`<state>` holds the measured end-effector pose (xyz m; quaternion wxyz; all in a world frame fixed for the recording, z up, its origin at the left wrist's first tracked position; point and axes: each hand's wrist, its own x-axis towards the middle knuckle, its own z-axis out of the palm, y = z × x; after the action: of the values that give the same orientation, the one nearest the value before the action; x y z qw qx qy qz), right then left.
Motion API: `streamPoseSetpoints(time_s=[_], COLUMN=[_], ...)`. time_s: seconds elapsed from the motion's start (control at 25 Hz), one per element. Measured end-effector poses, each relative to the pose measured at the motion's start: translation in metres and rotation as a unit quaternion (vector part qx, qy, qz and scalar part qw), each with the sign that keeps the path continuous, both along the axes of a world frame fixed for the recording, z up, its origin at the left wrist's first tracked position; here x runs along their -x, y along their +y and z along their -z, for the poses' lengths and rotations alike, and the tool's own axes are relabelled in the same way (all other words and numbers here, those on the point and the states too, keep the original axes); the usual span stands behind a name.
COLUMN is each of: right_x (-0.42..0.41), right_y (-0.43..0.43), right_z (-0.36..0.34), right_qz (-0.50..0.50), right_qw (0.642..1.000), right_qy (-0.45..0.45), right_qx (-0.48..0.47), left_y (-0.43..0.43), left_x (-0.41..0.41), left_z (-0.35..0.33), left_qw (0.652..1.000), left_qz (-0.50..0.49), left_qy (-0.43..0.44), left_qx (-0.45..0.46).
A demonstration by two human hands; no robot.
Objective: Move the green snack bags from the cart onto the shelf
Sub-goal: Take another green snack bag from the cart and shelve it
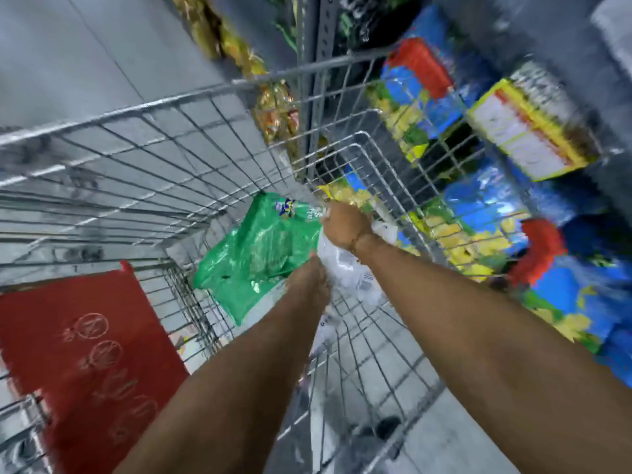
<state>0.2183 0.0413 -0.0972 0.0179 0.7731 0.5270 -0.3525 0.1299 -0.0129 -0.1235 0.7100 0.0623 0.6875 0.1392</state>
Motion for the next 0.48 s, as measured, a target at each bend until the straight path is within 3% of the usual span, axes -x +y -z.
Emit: streamPoseSetpoints(time_s=[0.12,0.2,0.32,0.48], right_x=[-0.006,-0.012,-0.022,-0.050], right_y=[-0.032,-0.058,-0.109,-0.218], right_z=[-0.065,-0.116,-0.188,-0.257], right_qz=[0.027,0.074,0.212,0.320], right_qw=[0.996,0.974,0.873,0.731], right_qy=[-0.007,0.019,0.115,0.190], right_qx=[-0.084,-0.212,-0.423,-0.572], left_y=[-0.018,-0.026,-0.041,-0.123], left_x=[-0.006,-0.016,-0.032,-0.075], left_z=[-0.047,-0.094,-0.174,-0.274], left_qw=[0.995,0.972,0.890,0.798], left_qz=[-0.037,-0.064,-0.024,0.032], left_qy=[0.011,0.021,0.099,0.052], left_qx=[-0.092,-0.224,-0.445,-0.599])
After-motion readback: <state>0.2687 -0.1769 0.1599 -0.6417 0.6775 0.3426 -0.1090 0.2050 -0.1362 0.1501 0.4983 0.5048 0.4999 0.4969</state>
